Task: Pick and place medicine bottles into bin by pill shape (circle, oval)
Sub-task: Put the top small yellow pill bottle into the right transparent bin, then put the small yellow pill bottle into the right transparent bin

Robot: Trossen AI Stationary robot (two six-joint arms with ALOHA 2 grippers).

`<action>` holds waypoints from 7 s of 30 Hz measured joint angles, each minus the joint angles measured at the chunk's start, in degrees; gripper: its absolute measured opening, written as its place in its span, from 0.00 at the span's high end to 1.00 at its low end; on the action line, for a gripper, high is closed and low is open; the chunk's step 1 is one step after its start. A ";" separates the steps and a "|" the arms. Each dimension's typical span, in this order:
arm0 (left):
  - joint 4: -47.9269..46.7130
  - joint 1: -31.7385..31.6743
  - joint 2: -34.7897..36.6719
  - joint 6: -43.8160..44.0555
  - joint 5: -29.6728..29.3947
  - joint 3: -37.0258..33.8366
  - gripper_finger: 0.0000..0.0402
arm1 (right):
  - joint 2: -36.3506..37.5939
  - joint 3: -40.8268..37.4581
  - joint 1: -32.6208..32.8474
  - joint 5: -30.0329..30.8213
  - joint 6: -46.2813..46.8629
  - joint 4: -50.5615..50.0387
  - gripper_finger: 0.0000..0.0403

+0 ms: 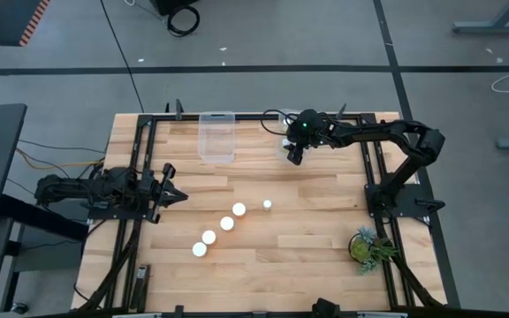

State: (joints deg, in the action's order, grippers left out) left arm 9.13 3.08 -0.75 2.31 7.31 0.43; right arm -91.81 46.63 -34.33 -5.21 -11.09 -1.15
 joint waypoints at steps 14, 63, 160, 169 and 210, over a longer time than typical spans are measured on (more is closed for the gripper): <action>0.02 -0.01 0.01 0.00 -0.01 0.00 0.93 | 0.26 3.77 0.09 -0.21 0.13 -5.94 0.47; 0.00 0.01 0.02 0.01 0.00 0.00 0.91 | 0.28 9.43 35.53 0.46 6.32 -4.25 0.47; 0.00 0.00 0.02 -0.01 -0.01 -0.02 0.93 | -5.20 17.03 36.74 10.84 6.83 -16.01 0.66; 0.00 -0.01 0.02 0.00 0.00 0.00 0.92 | -5.25 23.68 34.38 17.07 6.45 -25.66 0.65; 0.00 0.01 0.00 0.00 0.00 0.00 0.92 | 8.99 29.03 20.27 29.27 5.64 -35.73 0.65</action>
State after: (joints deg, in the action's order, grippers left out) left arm 9.13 3.09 -0.75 2.31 7.31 0.43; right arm -82.82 75.66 -14.05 24.06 -5.45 -36.87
